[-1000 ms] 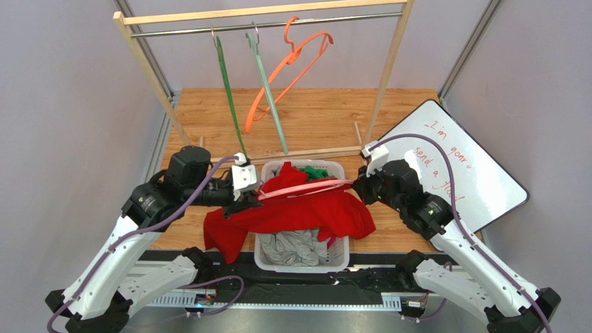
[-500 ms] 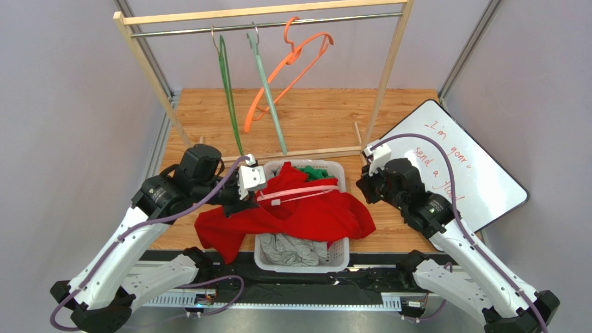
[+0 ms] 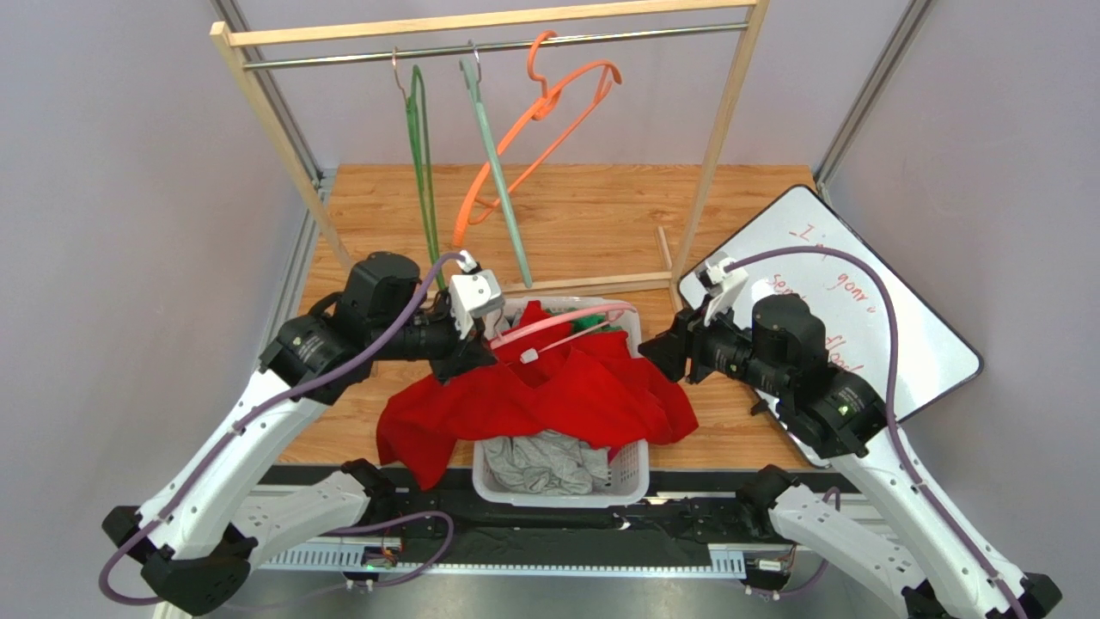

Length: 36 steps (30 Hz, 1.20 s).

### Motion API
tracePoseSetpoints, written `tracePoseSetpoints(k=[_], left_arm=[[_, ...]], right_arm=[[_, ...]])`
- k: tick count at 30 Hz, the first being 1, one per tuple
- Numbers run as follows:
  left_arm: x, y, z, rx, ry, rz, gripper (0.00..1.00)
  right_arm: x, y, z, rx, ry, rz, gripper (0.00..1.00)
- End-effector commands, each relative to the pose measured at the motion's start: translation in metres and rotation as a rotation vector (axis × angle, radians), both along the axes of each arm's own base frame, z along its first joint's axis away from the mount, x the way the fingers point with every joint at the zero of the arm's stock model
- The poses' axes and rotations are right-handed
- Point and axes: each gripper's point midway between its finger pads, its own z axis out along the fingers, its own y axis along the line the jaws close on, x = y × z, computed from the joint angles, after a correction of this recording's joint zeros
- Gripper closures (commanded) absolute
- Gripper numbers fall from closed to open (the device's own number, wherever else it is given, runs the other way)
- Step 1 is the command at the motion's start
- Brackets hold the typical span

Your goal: Place the t-shirt on the hanger

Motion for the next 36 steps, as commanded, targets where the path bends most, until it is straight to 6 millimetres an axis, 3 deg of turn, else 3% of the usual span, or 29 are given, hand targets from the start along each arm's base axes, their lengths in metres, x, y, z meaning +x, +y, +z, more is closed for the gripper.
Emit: tracePoseSetpoints(k=[1,5,6,7,9,11,16,22,30,33,36], left_arm=[[0.017,-0.013,0.036,-0.115,-0.018,0.078,1.0],[0.018,-0.018,0.041,-0.143,0.001,0.089,1.0],[0.019,-0.019,0.041,-0.143,0.008,0.09,1.0],[0.02,-0.019,0.043,-0.146,0.005,0.092,1.0],[0.021,-0.02,0.046,-0.149,0.004,0.095,1.0],[0.022,-0.02,0.049,-0.153,-0.003,0.097,1.0],[0.022,-0.02,0.051,-0.166,-0.01,0.103,1.0],[0.019,-0.02,0.056,-0.182,-0.023,0.099,1.0],[0.013,-0.015,0.067,-0.201,-0.056,0.093,1.0],[0.014,-0.013,0.07,-0.2,-0.069,0.104,1.0],[0.015,-0.01,0.073,-0.203,-0.08,0.119,1.0]], right_arm=[[-0.006,0.014,0.003,0.053,0.069,0.004,0.47],[0.012,0.038,-0.005,0.01,0.043,-0.018,0.38],[0.007,0.051,-0.009,-0.01,0.05,-0.006,0.38],[0.022,0.046,-0.012,-0.061,0.022,-0.116,0.4],[0.024,0.06,-0.011,-0.066,0.047,-0.134,0.44],[0.023,0.072,-0.004,-0.027,0.034,-0.119,0.39],[0.033,0.084,-0.015,-0.042,0.079,-0.175,0.35],[0.044,0.091,-0.026,-0.06,0.124,-0.239,0.36],[0.041,0.088,-0.071,-0.179,0.189,-0.24,0.41],[0.036,0.079,-0.086,-0.246,0.202,-0.224,0.46],[0.034,0.062,-0.096,-0.327,0.199,-0.231,0.6]])
